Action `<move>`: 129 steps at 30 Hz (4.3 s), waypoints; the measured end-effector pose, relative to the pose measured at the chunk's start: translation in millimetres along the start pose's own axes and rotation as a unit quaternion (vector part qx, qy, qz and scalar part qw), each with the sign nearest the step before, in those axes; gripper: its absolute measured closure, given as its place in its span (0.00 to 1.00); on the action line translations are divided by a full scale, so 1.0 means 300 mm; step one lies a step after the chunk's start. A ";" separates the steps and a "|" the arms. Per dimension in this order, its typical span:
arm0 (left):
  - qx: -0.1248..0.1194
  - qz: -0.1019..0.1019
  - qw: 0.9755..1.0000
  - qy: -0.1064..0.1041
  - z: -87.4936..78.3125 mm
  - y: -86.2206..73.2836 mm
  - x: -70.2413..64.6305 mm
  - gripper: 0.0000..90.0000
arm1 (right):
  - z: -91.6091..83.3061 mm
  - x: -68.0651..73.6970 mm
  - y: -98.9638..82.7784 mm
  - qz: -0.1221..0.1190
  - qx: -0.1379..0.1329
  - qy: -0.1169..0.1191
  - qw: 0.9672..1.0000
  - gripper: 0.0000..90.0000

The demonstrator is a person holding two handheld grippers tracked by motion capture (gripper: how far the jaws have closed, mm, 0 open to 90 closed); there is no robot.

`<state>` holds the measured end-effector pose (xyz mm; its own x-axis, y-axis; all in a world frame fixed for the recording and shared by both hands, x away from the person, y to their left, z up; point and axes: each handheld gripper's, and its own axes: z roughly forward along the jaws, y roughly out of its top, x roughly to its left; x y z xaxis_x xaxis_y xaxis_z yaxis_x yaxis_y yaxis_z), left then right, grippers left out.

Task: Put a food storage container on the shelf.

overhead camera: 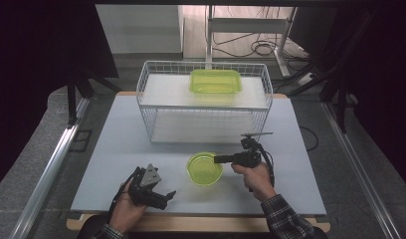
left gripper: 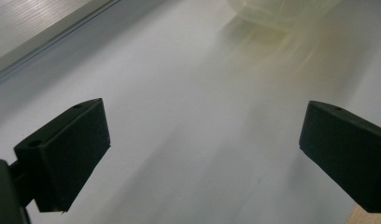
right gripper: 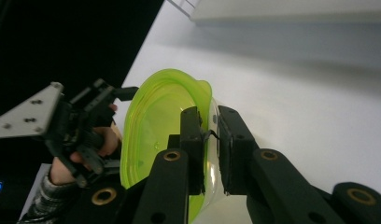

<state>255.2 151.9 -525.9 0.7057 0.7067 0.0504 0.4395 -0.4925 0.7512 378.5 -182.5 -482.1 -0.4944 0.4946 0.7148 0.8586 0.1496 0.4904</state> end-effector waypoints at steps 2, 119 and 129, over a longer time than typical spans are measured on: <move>-0.002 -0.001 1.000 0.000 -0.002 0.000 0.001 0.02 | -0.014 0.009 0.007 -0.001 -0.006 0.005 1.000 0.90; 0.023 0.019 1.000 -0.001 0.014 -0.003 -0.007 0.01 | -0.267 0.334 0.693 -0.057 -0.219 -0.162 0.960 0.76; 0.023 0.019 1.000 0.000 0.014 -0.003 -0.008 0.01 | -0.296 0.342 0.684 -0.082 -0.213 -0.149 0.962 0.49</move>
<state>255.5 148.6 -529.3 0.7225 0.6870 0.0775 0.4381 -0.5417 0.7173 492.0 -177.0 -263.9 -0.5033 0.7278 0.4658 0.6074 -0.0854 0.7898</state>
